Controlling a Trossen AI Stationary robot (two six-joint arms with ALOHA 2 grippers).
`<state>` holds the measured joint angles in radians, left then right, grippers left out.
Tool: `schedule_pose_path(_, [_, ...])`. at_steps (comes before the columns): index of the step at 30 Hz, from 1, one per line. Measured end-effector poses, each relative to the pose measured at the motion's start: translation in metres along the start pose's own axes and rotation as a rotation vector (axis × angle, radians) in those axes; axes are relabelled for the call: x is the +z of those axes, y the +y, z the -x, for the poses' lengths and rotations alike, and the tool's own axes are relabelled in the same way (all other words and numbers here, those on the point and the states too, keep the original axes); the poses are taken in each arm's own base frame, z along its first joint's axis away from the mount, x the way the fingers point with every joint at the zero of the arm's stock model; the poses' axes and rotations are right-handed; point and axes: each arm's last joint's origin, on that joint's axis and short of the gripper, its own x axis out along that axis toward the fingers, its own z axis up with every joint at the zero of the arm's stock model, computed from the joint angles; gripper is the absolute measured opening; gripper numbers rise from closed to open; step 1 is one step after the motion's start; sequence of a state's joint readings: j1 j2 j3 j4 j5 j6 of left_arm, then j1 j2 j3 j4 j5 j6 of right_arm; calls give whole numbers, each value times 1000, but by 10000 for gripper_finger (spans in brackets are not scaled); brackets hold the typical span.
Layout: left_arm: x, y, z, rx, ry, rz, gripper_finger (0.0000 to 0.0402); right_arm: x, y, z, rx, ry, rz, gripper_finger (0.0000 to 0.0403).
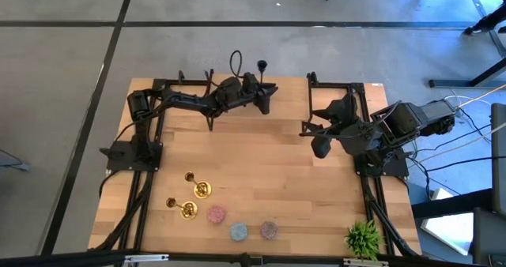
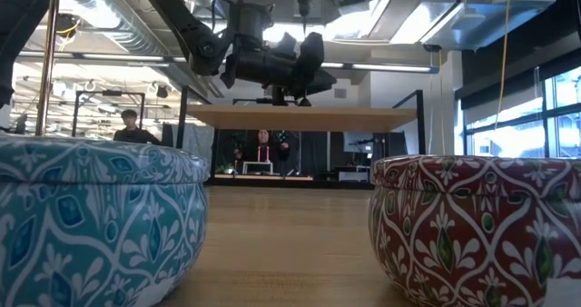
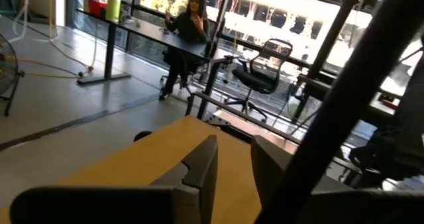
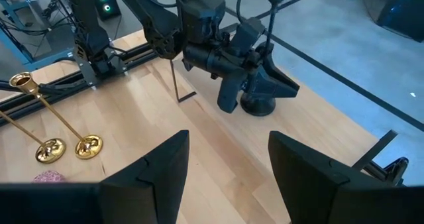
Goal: Pick & Place candle stick holders
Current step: Put the black candle holder on the shelf
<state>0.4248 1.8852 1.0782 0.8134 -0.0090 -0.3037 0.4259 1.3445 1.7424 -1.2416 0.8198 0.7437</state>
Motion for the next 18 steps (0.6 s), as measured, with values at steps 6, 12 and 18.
schedule_pose_path(6, [9, -2, 6, 13, 54, -11, 89, 0, 0, 0, -9, -8, 0, 211])
schedule_pose_path(12, [20, -3, 16, 59, 121, -37, 92, 0, -1, 0, -26, -20, 3, 211])
schedule_pose_path(18, [30, -7, 26, 18, 193, -33, 98, 1, -1, 0, -41, -33, 4, 211])
